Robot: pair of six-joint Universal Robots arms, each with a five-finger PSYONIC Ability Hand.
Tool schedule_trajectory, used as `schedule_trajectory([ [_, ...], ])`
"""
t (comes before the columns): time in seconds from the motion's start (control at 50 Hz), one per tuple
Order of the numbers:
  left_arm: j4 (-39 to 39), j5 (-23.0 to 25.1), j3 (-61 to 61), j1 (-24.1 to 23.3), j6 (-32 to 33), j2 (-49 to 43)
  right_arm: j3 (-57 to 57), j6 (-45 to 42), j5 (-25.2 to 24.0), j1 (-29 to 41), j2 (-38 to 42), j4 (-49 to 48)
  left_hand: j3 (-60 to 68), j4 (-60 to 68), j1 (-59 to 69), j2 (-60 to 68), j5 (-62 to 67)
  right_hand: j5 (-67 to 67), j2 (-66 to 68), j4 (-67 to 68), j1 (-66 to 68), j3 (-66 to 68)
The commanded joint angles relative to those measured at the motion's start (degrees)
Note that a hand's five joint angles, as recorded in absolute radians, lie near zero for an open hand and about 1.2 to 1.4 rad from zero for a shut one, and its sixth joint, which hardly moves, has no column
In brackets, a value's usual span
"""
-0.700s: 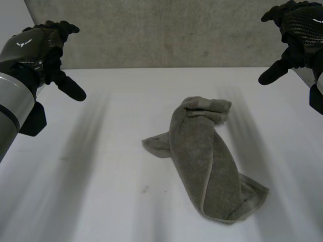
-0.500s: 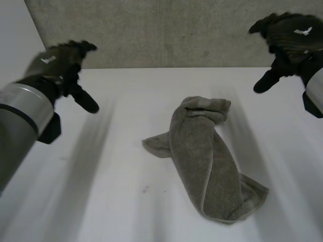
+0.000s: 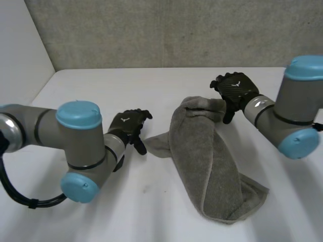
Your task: Fold the towel.
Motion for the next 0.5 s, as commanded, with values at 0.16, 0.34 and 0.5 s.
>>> schedule_trajectory([
  [0.16,2.95,2.24,5.45,-0.33,3.5,-7.72,-12.62,2.55,3.16,1.29,14.98,-6.11,12.75,12.73,12.59,12.75,12.79,9.25,9.34,9.45,10.28,10.35],
  [0.34,2.95,5.48,6.68,-0.95,4.64,-9.21,-15.7,2.55,4.4,1.47,17.36,-6.02,18.63,18.6,18.47,18.63,18.66,16.63,16.72,16.83,17.66,17.72],
  [0.5,2.95,5.58,7.2,-1.47,4.73,-9.91,-16.32,2.46,3.96,1.47,17.97,-6.02,25.71,25.68,25.55,25.71,25.74,29.43,29.51,29.62,30.45,30.52],
])
